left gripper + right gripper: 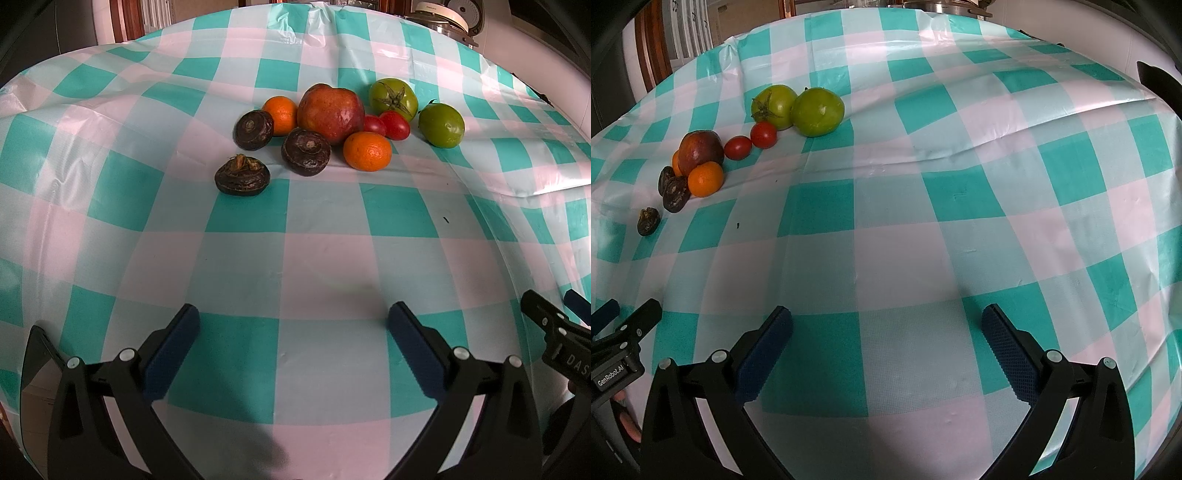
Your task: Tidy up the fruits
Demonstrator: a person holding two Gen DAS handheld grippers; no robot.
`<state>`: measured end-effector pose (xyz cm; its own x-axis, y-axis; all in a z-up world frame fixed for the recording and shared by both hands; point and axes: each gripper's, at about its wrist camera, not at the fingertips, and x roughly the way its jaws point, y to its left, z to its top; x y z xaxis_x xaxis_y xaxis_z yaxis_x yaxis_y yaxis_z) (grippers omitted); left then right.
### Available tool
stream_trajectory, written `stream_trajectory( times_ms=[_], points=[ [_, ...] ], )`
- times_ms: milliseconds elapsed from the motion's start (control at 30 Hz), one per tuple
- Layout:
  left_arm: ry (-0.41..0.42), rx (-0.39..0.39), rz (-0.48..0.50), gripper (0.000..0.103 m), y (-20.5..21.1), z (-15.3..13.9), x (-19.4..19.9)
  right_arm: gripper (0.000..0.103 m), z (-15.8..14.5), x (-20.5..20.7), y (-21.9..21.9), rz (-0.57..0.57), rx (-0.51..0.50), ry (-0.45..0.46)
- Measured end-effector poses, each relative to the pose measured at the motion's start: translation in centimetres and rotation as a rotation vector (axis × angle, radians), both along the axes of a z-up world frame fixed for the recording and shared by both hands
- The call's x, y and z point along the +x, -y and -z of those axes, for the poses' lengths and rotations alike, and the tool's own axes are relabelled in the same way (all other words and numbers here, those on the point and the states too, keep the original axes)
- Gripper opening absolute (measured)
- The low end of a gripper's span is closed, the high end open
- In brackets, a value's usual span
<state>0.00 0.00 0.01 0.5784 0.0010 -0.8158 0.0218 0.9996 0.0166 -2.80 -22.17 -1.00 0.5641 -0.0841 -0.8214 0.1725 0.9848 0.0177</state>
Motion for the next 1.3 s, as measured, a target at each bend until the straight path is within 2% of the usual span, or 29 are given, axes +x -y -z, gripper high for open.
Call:
stream_trajectory(
  times_ms=[300,400,667,733,933,1067,1133,1300],
  points=[
    [0.000,0.000,0.018,0.102,0.1,0.0,-0.2,0.099,-0.1,0.1,-0.1,0.000,0.000,0.000],
    [-0.010,0.001,0.086,0.102,0.0,-0.1,-0.5,0.099,-0.1,0.1,0.0,-0.001,0.000,-0.001],
    [-0.019,-0.001,0.187,0.102,-1.6,0.1,0.7,0.099,-0.5,-0.4,1.2,-0.010,-0.001,-0.001],
    [-0.021,-0.002,0.198,0.102,-2.0,0.0,1.1,0.099,-0.6,0.5,0.7,-0.042,0.000,0.000],
    [-0.024,-0.007,0.156,0.102,-4.2,0.0,2.6,0.099,-0.8,4.6,-3.7,-0.253,0.010,-0.005],
    [-0.014,-0.049,0.117,0.102,-5.7,-0.2,2.9,0.090,-1.2,7.6,-8.3,-0.371,0.028,0.020],
    [-0.006,-0.072,0.111,0.102,-6.1,-0.2,2.8,0.081,-1.1,9.5,-10.4,-0.411,0.003,0.022],
    [0.001,-0.091,0.107,0.102,-6.2,-0.3,2.8,0.075,-1.2,13.6,-12.8,-0.428,0.003,0.026]
  ],
)
